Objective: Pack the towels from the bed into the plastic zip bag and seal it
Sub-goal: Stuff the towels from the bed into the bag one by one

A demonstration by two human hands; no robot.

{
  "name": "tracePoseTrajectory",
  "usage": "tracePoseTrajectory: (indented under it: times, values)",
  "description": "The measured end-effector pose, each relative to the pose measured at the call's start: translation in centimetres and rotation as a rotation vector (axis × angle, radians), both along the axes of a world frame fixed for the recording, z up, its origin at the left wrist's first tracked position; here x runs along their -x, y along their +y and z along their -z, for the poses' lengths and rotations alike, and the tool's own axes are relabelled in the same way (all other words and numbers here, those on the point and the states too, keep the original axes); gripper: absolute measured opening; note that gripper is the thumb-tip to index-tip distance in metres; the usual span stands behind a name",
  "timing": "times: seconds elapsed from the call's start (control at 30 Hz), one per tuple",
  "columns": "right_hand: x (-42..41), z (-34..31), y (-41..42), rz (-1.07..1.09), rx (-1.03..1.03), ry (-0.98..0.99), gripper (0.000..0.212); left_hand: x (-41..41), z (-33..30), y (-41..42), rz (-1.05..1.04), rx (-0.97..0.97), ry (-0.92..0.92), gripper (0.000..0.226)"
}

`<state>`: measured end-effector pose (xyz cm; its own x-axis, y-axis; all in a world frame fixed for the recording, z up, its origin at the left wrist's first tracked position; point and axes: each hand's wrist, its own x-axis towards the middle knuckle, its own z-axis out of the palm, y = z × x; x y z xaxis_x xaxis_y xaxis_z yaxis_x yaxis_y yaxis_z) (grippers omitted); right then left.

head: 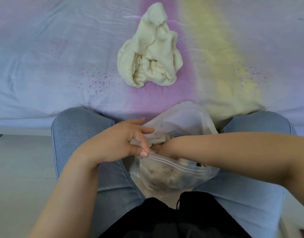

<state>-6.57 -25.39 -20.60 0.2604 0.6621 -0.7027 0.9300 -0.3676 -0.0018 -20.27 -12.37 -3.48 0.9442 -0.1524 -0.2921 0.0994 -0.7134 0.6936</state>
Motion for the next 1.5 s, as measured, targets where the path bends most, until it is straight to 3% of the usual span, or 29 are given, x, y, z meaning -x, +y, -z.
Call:
tracePoseTrajectory:
  times: [0.03, 0.1, 0.17, 0.27, 0.37, 0.43, 0.53, 0.6, 0.63, 0.67, 0.77, 0.83, 0.93, 1.07, 1.23, 1.4, 1.47, 1.5]
  values:
    - [0.6, -3.1, -0.1, 0.002, 0.137, 0.123, 0.057, 0.0, 0.1, 0.2, -0.001, 0.008, 0.025, 0.019]
    - [0.4, -7.5, -1.0, -0.192, 0.183, 0.157, 0.075, -0.1, 0.0, 0.4, 0.015, 0.018, 0.054, 0.02]
    - [-0.3, -8.6, -1.4, -0.144, 0.209, 0.235, 0.084, -0.3, -0.1, 0.4, 0.032, 0.026, 0.068, 0.019]
    - [-1.4, -9.0, -1.7, 0.018, 0.221, 0.417, 0.067, -0.8, -0.4, 0.2, 0.057, 0.036, 0.076, 0.016]
    - [-2.3, -11.7, -1.8, 0.132, 0.134, 0.448, 0.04, -1.1, -0.4, 0.0, 0.041, 0.062, 0.066, 0.015]
    - [-2.9, -15.1, -1.4, 0.246, -0.141, 0.437, 0.025, -1.1, -0.3, 0.2, -0.017, 0.075, 0.055, 0.014]
    - [-4.0, -19.2, -0.7, 0.51, -0.993, 0.176, 0.016, -1.2, -0.1, 0.9, -0.12, 0.06, 0.021, 0.012]
    - [-5.1, -20.4, 0.0, 0.533, -1.475, -0.102, 0.023, -1.2, 0.0, 1.1, -0.174, 0.05, -0.014, 0.012]
    - [-6.0, -20.8, 0.6, 0.496, -1.562, -0.201, 0.037, -1.3, 0.1, 1.1, -0.193, 0.049, -0.034, 0.012]
    - [-7.1, -21.1, 1.5, 0.477, -1.534, -0.246, 0.056, -1.4, 0.2, 1.0, -0.207, 0.049, -0.052, 0.013]
    - [-9.8, -20.8, 4.9, 0.529, -1.126, -0.138, 0.104, -1.9, 0.2, 0.7, -0.245, 0.058, -0.071, 0.014]
    - [-10.8, -18.8, 6.9, 0.593, -0.9, -0.007, 0.119, -2.1, 0.2, 0.6, -0.251, 0.071, -0.067, 0.013]
    - [-11.5, -16.1, 8.0, 0.614, -0.756, -0.021, 0.133, -2.2, 0.1, 0.7, -0.243, 0.097, -0.064, 0.01]
    - [-12.3, -15.7, 8.3, 0.672, -0.809, -0.045, 0.11, -2.3, 0.1, 0.7, -0.268, 0.1, -0.067, 0.011]
    - [-11.2, -16.9, 6.4, 0.7, -0.926, 0.082, 0.06, -2.5, -0.1, 0.5, -0.306, 0.082, -0.087, 0.007]
    - [-9.7, -21.3, 0.4, 0.767, -1.039, 0.751, 0.03, -2.4, 0.3, 0.8, -0.322, 0.083, -0.09, 0.009]
    - [-9.2, -22.4, -2.6, 0.765, -0.991, 0.993, 0.026, -2.3, 0.5, 0.8, -0.326, 0.106, -0.086, 0.009]
    - [-8.7, -23.1, -4.0, 0.739, -0.903, 1.014, 0.028, -2.4, 0.5, 0.7, -0.326, 0.114, -0.084, 0.009]
